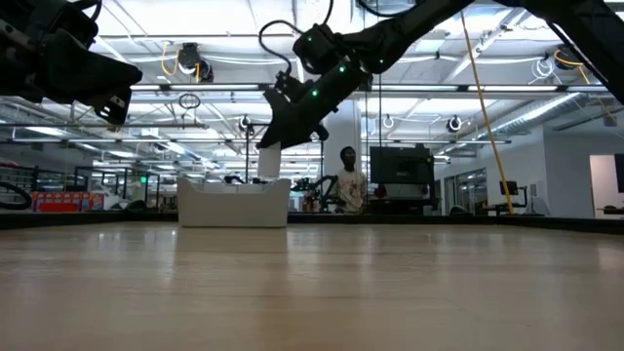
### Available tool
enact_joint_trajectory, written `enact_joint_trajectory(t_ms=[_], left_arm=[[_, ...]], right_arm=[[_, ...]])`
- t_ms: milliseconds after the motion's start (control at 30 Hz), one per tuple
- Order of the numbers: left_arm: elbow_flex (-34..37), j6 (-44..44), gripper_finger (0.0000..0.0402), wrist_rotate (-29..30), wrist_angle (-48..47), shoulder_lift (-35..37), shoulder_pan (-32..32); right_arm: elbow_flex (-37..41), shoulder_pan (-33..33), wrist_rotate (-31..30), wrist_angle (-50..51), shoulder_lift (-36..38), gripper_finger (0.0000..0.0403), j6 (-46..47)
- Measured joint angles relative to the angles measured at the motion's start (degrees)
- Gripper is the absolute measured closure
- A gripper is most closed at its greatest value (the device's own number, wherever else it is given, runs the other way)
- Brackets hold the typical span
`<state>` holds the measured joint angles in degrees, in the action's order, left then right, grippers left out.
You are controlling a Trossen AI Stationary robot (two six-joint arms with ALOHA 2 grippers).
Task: Pick and place pill bottles into a basket
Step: Put the white medicine bottle into the gray bin
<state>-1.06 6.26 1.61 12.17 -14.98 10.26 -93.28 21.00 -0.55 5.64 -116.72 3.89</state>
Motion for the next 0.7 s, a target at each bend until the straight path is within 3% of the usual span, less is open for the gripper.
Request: enact_joint_trajectory(t_ms=[700], left_arm=[[0.0,0.0,0.0371,0.0,-0.1,0.0,0.0]], right_arm=[[0.2,0.8,0.6,-0.2,-4.5,0.0254,0.0]])
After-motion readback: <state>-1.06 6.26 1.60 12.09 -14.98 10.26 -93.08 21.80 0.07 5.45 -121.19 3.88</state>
